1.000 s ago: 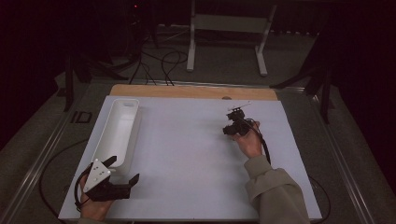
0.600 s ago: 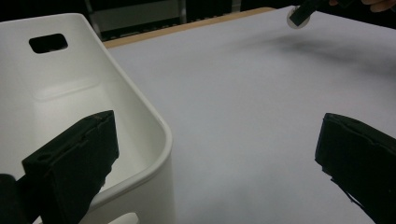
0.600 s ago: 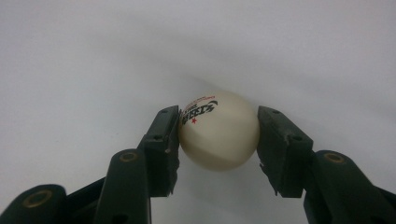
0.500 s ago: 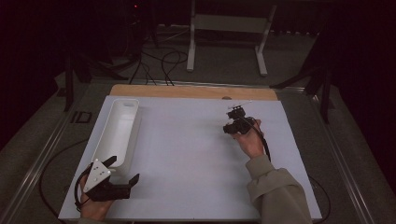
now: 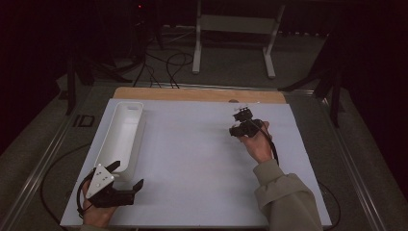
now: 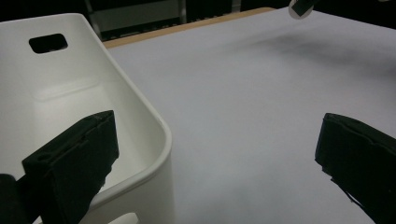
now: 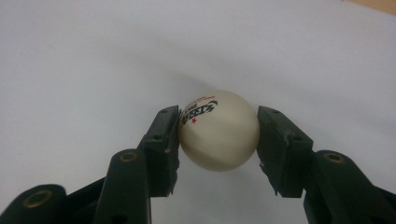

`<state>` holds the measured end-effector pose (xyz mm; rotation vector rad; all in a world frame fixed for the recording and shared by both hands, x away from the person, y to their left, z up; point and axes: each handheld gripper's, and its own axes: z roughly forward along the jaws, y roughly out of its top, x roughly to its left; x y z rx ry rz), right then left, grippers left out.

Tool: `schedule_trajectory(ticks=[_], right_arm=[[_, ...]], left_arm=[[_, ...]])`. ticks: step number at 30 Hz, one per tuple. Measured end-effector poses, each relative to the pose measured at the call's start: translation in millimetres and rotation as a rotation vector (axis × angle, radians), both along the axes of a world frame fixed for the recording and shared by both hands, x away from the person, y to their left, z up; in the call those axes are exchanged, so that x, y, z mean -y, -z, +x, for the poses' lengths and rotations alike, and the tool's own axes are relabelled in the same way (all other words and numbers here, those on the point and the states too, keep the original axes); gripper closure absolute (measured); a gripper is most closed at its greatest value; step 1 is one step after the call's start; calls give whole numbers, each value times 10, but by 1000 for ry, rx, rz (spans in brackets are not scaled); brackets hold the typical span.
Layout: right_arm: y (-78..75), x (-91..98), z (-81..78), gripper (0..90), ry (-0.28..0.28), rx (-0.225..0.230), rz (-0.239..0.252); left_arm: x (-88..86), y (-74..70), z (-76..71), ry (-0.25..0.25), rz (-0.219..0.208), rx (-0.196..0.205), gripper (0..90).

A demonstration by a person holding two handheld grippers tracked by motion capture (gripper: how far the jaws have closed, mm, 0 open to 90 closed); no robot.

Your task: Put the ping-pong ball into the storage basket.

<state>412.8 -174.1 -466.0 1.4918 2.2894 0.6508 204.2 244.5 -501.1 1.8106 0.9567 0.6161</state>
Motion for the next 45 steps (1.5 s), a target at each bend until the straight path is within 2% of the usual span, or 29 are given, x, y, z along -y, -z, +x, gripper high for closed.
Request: schedule_trajectory(ticks=[14,29,45], right_arm=[[-187,-165,-53,509,-45,38,7],[-288,-276,-99,509,-88,61,13],[-361,-358,-135,510,-112,71,32]], left_arm=[[-3,-1,-1,2,-1,0,0],[-4,-1,-1,1,-2,0,1],[-4,0,0,2,-1,-1,0]])
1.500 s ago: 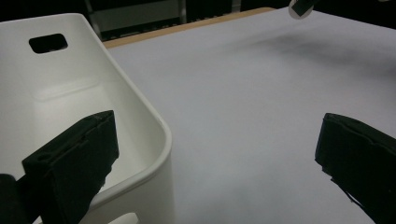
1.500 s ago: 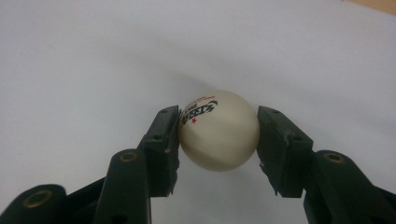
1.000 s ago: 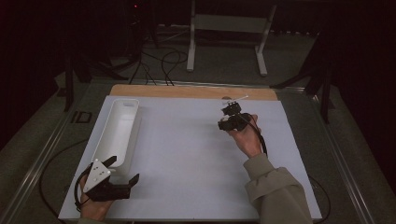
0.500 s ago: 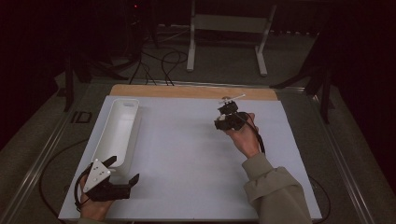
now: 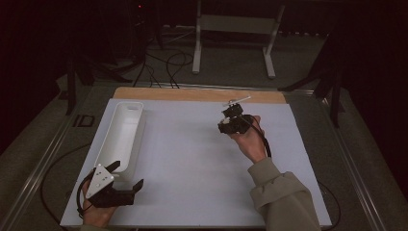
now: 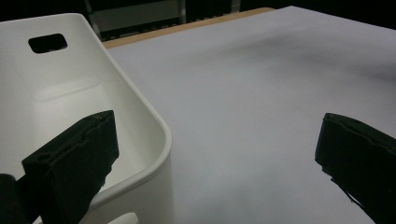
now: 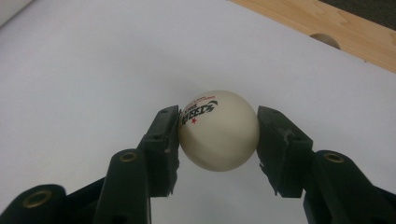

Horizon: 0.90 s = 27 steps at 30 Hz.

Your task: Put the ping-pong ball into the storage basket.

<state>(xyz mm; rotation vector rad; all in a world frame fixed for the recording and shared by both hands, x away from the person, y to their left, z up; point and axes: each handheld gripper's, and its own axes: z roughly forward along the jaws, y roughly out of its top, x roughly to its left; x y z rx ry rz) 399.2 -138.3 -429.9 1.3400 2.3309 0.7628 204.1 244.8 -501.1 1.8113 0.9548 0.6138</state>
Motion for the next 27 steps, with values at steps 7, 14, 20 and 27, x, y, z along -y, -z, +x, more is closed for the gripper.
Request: schedule_trajectory(ticks=[7,14,20,27], right_arm=[[-54,-76,-24,510,-24,15,1],[-83,-139,-50,510,-43,26,2],[-92,-173,-63,510,-52,28,7],[-104,-205,-78,510,-61,30,7]], left_arm=[[0,0,0,0,0,1,1],[0,0,-1,0,-1,0,1],[0,0,0,1,-1,1,1],[0,0,0,0,0,1,0]])
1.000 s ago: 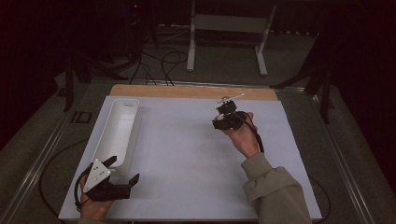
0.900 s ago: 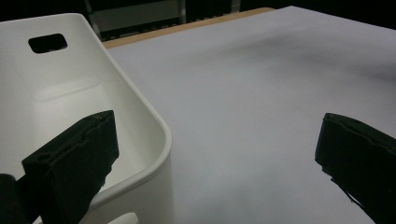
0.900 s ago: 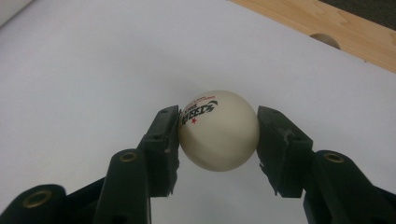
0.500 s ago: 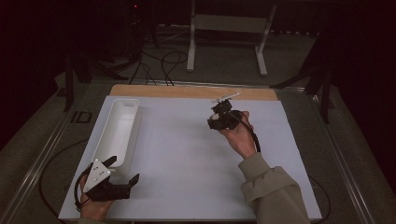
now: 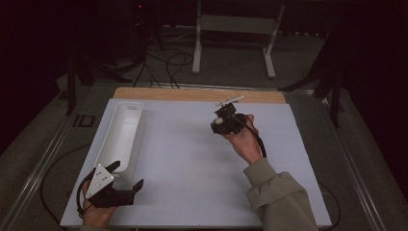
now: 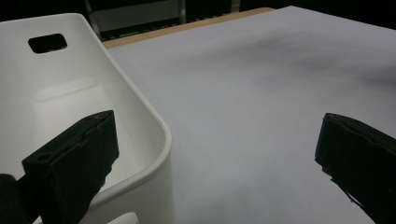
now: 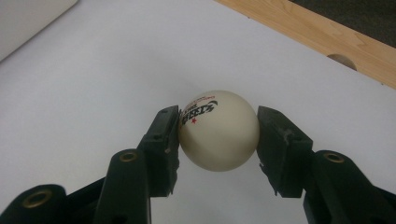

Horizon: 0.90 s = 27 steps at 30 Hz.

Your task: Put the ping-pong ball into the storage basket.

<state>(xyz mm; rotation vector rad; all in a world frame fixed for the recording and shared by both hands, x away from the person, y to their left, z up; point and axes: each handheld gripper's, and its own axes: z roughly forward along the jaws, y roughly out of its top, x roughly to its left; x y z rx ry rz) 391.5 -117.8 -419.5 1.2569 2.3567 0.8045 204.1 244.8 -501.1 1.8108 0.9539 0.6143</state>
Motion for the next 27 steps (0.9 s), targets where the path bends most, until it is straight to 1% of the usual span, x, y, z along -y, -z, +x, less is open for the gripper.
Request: schedule_trajectory(ticks=[6,27], right_arm=[[-19,-59,-19,510,-18,7,0],[-80,-212,-77,510,-54,24,6]], left_arm=[[-1,0,0,1,-1,0,1],[-1,0,0,2,-1,0,1]])
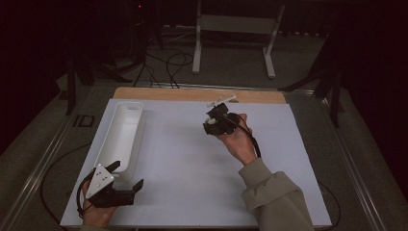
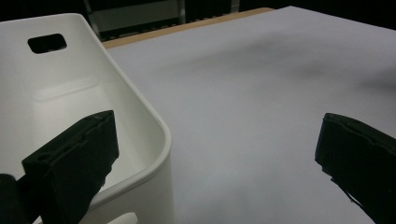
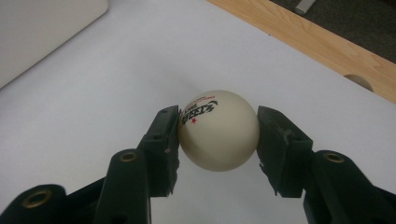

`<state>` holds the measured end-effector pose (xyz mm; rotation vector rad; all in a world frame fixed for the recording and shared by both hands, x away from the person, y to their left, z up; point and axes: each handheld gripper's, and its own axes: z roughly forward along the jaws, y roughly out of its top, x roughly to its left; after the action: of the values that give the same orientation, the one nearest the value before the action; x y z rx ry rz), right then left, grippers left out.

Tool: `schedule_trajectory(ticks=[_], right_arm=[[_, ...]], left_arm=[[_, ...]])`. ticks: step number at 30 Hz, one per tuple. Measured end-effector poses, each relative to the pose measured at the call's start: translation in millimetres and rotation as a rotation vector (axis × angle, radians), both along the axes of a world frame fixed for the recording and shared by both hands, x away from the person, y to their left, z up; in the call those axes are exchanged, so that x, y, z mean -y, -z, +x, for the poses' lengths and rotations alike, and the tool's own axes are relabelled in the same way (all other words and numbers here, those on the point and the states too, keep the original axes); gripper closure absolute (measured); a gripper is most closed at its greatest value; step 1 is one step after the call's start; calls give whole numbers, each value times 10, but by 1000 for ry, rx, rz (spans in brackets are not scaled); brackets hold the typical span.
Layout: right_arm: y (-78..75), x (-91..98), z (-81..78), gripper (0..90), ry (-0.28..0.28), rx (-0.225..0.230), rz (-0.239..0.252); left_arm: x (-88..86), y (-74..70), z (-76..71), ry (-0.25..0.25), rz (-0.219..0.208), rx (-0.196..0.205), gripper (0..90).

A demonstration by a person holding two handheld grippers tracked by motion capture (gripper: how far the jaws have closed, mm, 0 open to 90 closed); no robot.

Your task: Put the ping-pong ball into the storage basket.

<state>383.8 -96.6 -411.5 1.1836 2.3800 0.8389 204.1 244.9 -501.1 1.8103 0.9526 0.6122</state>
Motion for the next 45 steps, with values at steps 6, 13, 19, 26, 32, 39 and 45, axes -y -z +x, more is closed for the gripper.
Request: schedule_trajectory(ticks=[6,13,19,26,32,39,45], right_arm=[[-10,-41,-10,510,-11,4,1],[-21,-82,-18,510,-21,8,5],[-22,-111,-28,510,-32,7,7],[-30,-164,-47,510,-45,13,9],[-31,-190,-61,510,-52,16,8],[-46,-241,-88,510,-68,17,12],[-59,-279,-96,510,-76,20,13]], left_arm=[[0,0,0,0,1,-1,1],[0,-1,0,1,1,-1,1],[-1,-1,-1,1,1,-1,1],[-1,-1,-1,1,0,0,1],[-1,0,-1,1,1,0,1],[1,-1,-2,0,2,0,1],[0,0,-2,1,2,1,1]])
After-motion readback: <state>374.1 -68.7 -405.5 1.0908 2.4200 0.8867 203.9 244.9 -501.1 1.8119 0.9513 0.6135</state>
